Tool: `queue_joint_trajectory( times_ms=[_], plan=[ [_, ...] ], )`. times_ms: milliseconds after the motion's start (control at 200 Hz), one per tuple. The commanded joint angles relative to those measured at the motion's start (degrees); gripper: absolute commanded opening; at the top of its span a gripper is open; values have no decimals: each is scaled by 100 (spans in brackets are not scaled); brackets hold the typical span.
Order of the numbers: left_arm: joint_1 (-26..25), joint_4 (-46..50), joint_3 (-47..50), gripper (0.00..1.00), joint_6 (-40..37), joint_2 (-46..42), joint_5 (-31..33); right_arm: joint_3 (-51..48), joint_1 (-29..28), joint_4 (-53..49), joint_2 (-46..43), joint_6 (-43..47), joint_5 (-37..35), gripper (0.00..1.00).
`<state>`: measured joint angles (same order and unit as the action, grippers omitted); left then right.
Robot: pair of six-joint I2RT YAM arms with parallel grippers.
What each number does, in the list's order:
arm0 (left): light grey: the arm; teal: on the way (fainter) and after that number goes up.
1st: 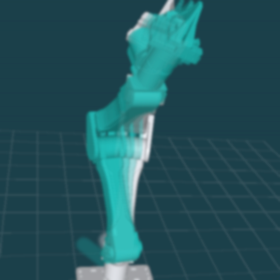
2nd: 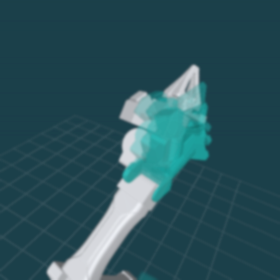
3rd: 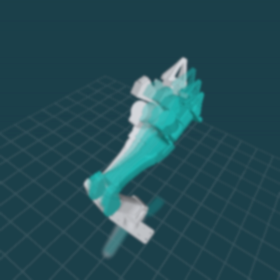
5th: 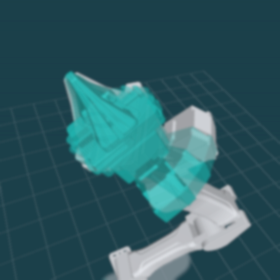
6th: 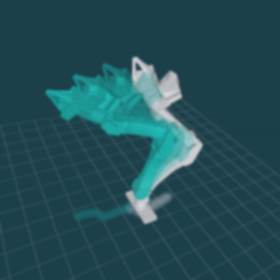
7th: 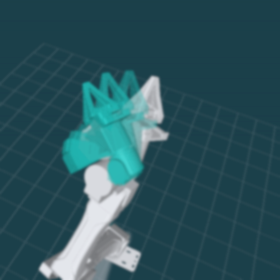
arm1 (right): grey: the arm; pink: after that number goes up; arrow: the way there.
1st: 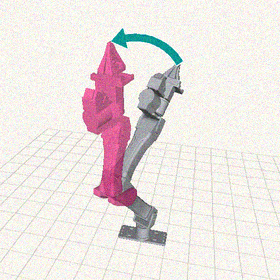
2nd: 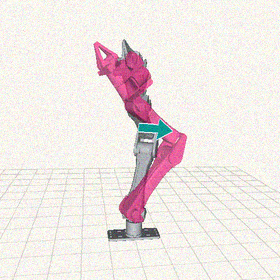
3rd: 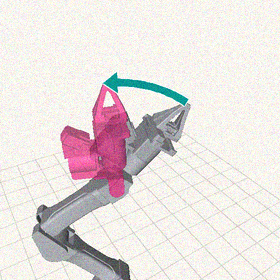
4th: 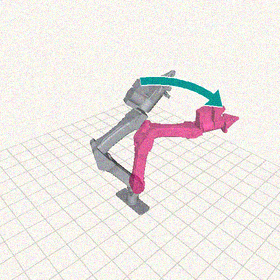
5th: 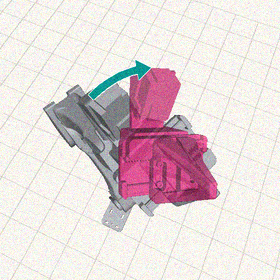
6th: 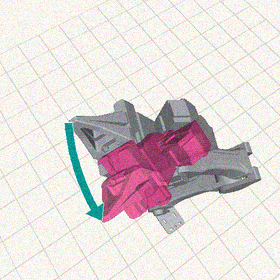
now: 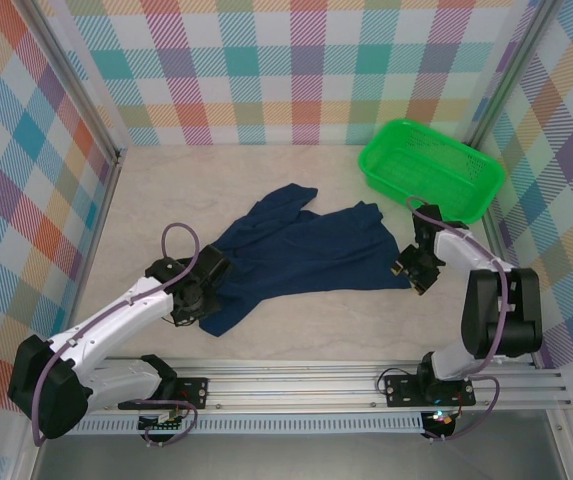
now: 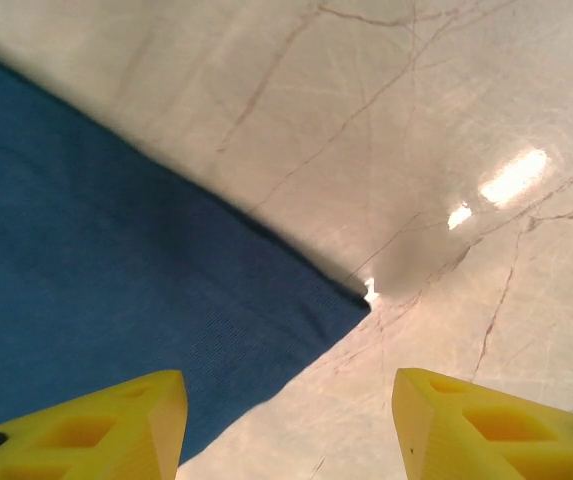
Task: Fold and stack the t-shirts
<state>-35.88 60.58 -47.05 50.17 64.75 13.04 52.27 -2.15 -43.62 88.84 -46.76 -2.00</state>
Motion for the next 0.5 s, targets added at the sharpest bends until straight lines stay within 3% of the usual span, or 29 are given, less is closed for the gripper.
queue_joint_trajectory(
  times_ms=[0, 185, 350, 465, 495],
  plan=[
    [-77, 192, -26, 0, 116, -67, 95, -63, 31, 50, 244, -147, -163, 56],
    [-77, 139, -85, 0, 122, -129, 90, -112, 33, 289, 527, -85, -241, 46],
    [-77, 80, -267, 0, 94, -124, 123, -8, 31, 633, 851, 115, -217, 25],
    [-48, 50, -494, 0, 98, -129, 206, 125, -2, 762, 815, 362, -152, 1],
    [-2, 66, -605, 0, 98, -122, 212, 204, -62, 732, 718, 443, -152, 0]
  ],
)
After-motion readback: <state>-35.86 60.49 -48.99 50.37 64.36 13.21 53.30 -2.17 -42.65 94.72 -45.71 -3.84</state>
